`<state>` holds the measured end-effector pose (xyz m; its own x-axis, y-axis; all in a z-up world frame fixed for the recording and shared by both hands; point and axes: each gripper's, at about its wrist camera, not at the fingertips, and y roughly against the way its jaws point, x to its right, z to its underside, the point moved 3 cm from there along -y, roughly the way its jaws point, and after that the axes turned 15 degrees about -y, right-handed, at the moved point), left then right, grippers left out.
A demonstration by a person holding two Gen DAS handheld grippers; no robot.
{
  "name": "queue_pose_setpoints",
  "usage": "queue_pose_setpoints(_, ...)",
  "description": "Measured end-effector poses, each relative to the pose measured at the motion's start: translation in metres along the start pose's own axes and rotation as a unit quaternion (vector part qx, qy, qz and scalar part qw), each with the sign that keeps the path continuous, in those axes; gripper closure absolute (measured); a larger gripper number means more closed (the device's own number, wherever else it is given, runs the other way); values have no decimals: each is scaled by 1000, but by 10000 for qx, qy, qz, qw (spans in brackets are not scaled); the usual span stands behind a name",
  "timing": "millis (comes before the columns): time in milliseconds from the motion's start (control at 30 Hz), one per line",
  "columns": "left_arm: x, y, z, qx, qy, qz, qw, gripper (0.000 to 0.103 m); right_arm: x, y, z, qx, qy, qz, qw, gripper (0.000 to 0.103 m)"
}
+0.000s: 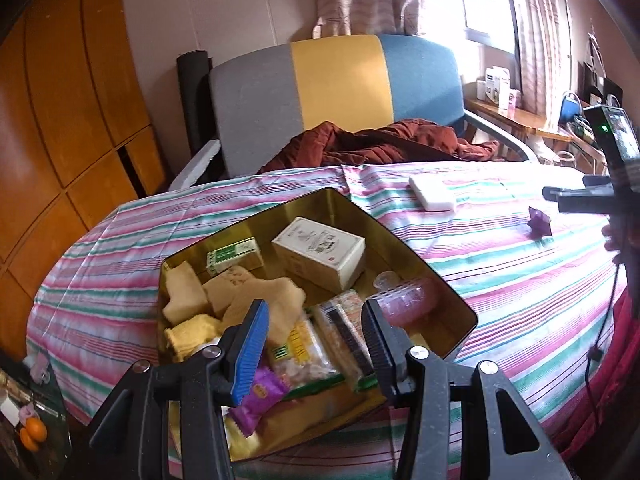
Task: Organize objects
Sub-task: 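Open both grippers and move them back toward the remaining items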
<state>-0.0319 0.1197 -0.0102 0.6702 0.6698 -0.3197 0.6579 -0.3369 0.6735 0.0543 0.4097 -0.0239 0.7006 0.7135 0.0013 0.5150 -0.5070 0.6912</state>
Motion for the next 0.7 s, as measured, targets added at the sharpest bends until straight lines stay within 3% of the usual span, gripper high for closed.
queue_pose_setpoints(200,15,-9,-18,-12,-154,296,9994,54,61,-36,-14,-136,-408,487,9979,0)
queue_pose_setpoints(333,25,-16,-34,-18,-170,494,9986,54,93,-54,-6,-394,-1053,476,9925,0)
queue_pose_setpoints(700,64,-64,-112,-197,-293,1343,9903,54,117,-59,-4,-692,-1729,396,9817,0)
